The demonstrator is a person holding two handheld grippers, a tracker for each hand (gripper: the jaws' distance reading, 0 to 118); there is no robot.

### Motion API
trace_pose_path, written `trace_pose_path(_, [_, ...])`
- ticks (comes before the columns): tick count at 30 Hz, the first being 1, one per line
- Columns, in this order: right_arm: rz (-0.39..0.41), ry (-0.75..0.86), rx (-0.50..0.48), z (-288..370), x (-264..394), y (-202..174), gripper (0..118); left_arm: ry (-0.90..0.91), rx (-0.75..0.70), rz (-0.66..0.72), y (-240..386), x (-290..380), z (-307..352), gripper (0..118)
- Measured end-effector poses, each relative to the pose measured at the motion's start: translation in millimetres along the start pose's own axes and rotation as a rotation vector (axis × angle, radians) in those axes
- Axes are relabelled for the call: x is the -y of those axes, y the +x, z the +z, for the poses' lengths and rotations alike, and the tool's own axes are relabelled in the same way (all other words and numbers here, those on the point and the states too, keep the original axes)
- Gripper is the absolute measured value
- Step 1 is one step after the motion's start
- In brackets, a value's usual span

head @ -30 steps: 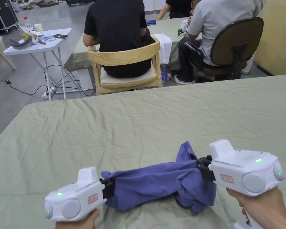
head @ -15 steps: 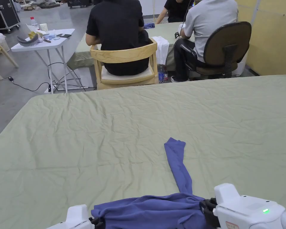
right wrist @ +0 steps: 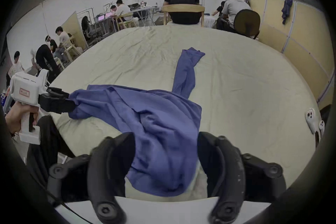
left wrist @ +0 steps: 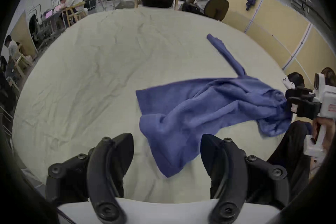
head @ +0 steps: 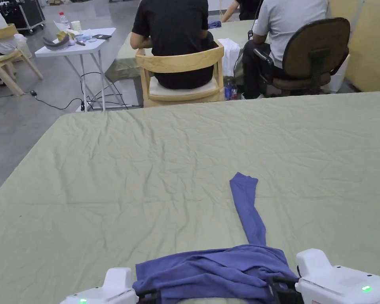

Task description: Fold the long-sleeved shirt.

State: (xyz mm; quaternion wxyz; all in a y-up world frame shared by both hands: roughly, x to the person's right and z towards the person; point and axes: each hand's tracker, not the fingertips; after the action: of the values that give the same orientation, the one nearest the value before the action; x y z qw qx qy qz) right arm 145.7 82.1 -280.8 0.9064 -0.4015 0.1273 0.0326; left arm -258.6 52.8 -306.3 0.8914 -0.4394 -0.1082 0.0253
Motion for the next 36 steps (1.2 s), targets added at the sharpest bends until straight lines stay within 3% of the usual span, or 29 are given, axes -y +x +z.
trace_pose_path(5, [-0.020,0.139,0.024,38.3,-20.0,-0.4,76,0.089,-0.015,-0.011,3.3,-24.3,41.2,78])
trace_pose_path(7, [-0.015,0.195,0.041,56.2,-29.4,-2.3,68,0.148,-0.035,-0.009,6.1,-34.9,59.7,62])
trace_pose_path(8, [-0.019,0.230,0.058,65.8,-32.3,-3.0,50,0.174,-0.042,-0.008,10.1,-40.7,70.3,45])
trace_pose_path(9, [-0.026,0.252,0.068,72.8,-34.2,-3.3,16,0.188,-0.034,-0.004,11.6,-44.2,77.3,19])
trace_pose_path(10, [-0.036,0.265,0.075,79.7,-36.0,-3.6,3,0.206,-0.026,-0.004,13.5,-47.9,84.6,11])
trace_pose_path(18, [-0.071,0.270,0.074,86.3,-36.0,-1.5,2,0.229,0.023,-0.027,23.7,-58.0,96.8,4])
trace_pose_path(26, [-0.095,0.233,0.026,68.9,-34.3,0.8,2,-0.043,0.025,-0.102,-3.9,-95.4,29.8,2])
trace_pose_path(29, [-0.093,0.217,0.017,59.3,-33.8,-0.7,2,-0.075,0.043,-0.078,-13.3,-104.7,3.1,3])
trace_pose_path(30, [-0.093,0.208,0.015,56.2,-34.0,-0.3,2,-0.086,0.041,-0.079,-14.7,-106.7,-3.6,16])
trace_pose_path(32, [-0.091,0.195,0.009,50.4,-33.7,-0.1,2,-0.119,0.037,-0.086,-18.1,-109.2,-19.3,61])
trace_pose_path(33, [-0.091,0.185,0.011,46.8,-33.8,0.7,2,-0.145,0.024,-0.086,-19.2,-110.1,-27.6,76])
trace_pose_path(36, [-0.100,0.160,0.012,36.3,-33.1,4.3,2,-0.171,-0.023,-0.098,-23.6,-109.4,-50.1,74])
